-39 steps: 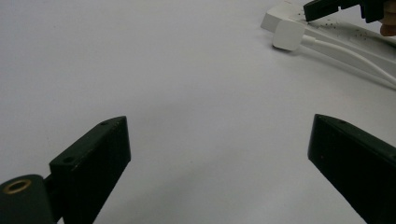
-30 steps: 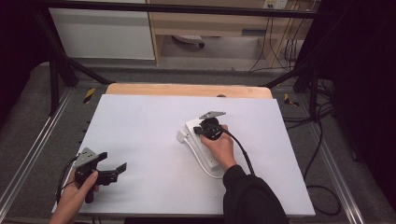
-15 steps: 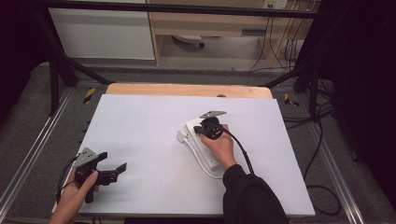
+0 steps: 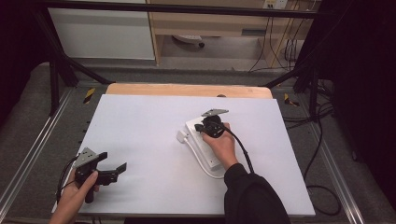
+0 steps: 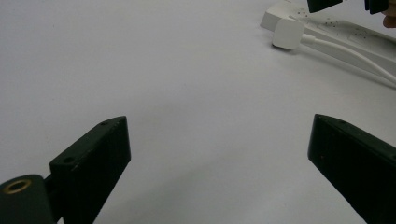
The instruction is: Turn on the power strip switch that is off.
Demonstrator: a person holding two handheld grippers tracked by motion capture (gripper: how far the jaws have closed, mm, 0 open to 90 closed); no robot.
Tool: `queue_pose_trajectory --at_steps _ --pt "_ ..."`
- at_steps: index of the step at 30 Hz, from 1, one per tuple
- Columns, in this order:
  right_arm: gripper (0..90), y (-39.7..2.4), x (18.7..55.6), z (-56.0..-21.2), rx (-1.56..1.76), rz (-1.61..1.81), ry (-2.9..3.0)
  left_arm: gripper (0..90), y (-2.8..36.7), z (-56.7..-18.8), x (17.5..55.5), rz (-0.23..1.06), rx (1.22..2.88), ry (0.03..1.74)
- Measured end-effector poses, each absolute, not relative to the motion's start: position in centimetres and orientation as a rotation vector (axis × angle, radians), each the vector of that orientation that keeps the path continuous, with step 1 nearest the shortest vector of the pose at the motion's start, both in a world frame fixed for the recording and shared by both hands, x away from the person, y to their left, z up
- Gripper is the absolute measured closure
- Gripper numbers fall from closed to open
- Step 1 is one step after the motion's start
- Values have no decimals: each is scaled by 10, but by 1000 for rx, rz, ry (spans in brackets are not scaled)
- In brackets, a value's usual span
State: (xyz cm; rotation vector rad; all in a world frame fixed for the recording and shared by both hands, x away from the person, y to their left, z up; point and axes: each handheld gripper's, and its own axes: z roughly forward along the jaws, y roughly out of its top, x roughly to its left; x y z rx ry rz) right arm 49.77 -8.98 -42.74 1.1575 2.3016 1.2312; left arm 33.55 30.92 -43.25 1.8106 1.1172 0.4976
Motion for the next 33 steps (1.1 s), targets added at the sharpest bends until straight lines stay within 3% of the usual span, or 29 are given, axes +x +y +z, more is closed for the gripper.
queue_pose_trajectory --at_steps 8,19,33 --pt "790 -91 495 -422 1162 1253 2283 60 308 -433 336 498 1819 1113" --pt "418 -94 498 -411 1229 1251 2231 59 309 -433 335 497 1818 1116" --pt "103 -97 499 -400 1258 1222 2182 60 309 -433 336 498 1819 1123"
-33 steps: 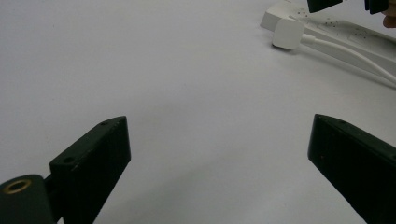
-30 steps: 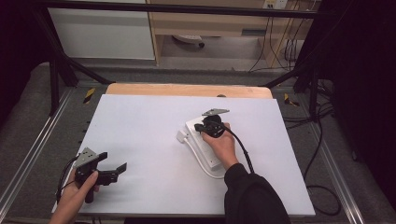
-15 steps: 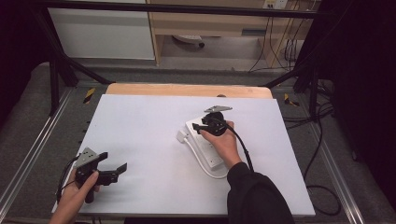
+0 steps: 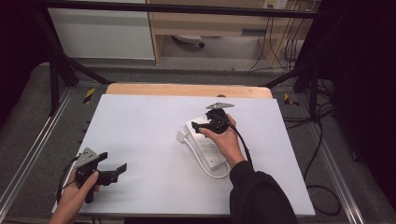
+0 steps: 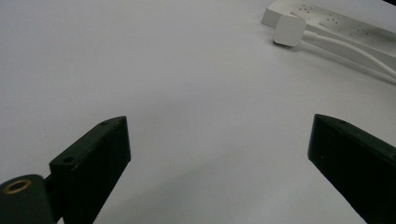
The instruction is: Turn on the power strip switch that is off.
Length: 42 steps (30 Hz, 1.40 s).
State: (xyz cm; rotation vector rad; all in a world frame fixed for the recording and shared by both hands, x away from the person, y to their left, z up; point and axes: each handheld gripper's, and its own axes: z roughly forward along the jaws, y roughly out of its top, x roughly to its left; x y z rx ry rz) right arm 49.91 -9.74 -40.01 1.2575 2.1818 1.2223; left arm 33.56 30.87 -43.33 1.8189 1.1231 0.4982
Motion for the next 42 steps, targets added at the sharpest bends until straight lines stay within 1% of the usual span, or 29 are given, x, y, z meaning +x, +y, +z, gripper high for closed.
queue_pose_trajectory --at_steps 4,16,30,42 --pt "72 -97 497 -397 1238 1196 2150 60 308 -433 336 502 1818 1122" --pt "77 -106 496 -383 1230 1235 2082 60 308 -434 336 497 1822 1121" --pt "82 -138 491 -364 1213 1283 2042 60 306 -434 336 501 1834 1112" --pt "82 -171 477 -350 1207 1349 1997 60 308 -434 336 504 1828 1122"
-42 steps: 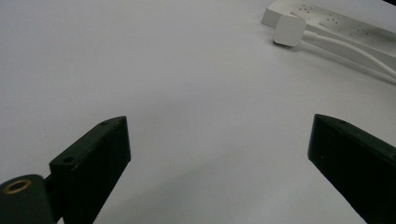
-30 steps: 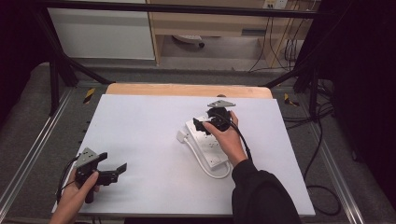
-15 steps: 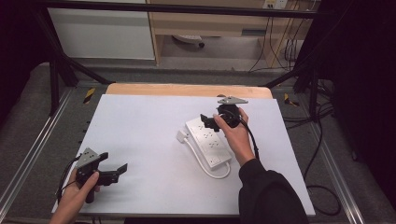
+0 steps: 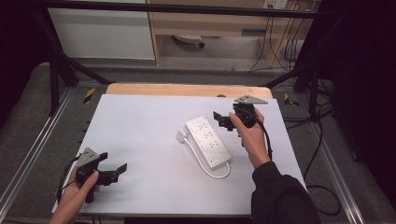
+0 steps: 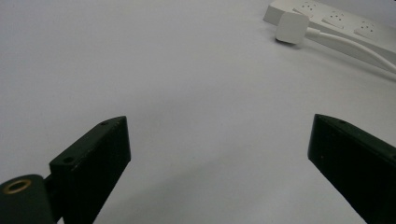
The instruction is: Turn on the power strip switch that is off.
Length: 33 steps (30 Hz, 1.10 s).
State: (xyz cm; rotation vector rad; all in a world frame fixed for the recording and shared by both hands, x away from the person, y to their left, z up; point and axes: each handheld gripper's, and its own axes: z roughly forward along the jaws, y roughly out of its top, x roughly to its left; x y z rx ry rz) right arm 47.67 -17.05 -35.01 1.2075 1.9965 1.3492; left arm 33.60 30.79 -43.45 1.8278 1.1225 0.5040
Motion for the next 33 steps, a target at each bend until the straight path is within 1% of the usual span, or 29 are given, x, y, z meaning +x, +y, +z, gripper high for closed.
queue_pose_trajectory --at_steps 9,16,25,33 --pt "74 -200 460 -334 1191 1419 1936 60 307 -434 336 508 1823 1119" --pt "78 -225 443 -332 1190 1415 1889 60 306 -435 335 507 1837 1115" --pt "74 -256 419 -336 1203 1422 1834 60 309 -434 335 510 1823 1126" --pt "62 -279 399 -349 1211 1421 1798 60 310 -434 335 511 1814 1137"
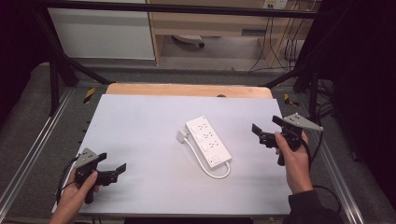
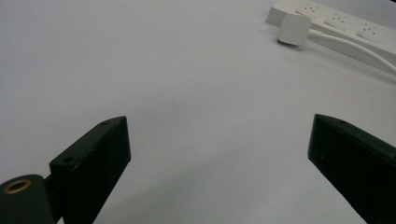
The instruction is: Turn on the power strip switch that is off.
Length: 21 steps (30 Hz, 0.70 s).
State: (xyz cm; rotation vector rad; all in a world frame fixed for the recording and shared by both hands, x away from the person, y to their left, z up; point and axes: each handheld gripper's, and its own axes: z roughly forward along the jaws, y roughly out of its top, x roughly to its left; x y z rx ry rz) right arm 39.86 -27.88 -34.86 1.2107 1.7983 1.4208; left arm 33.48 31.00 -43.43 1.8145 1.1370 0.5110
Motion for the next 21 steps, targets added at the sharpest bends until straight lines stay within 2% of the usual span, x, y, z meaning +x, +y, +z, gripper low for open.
queue_pose_trajectory --at_steps 12,21 --pt "48 -302 371 -374 1221 1397 1764 60 310 -434 334 510 1813 1136" --pt "48 -313 358 -413 1302 1341 1789 60 310 -433 334 513 1809 1133"
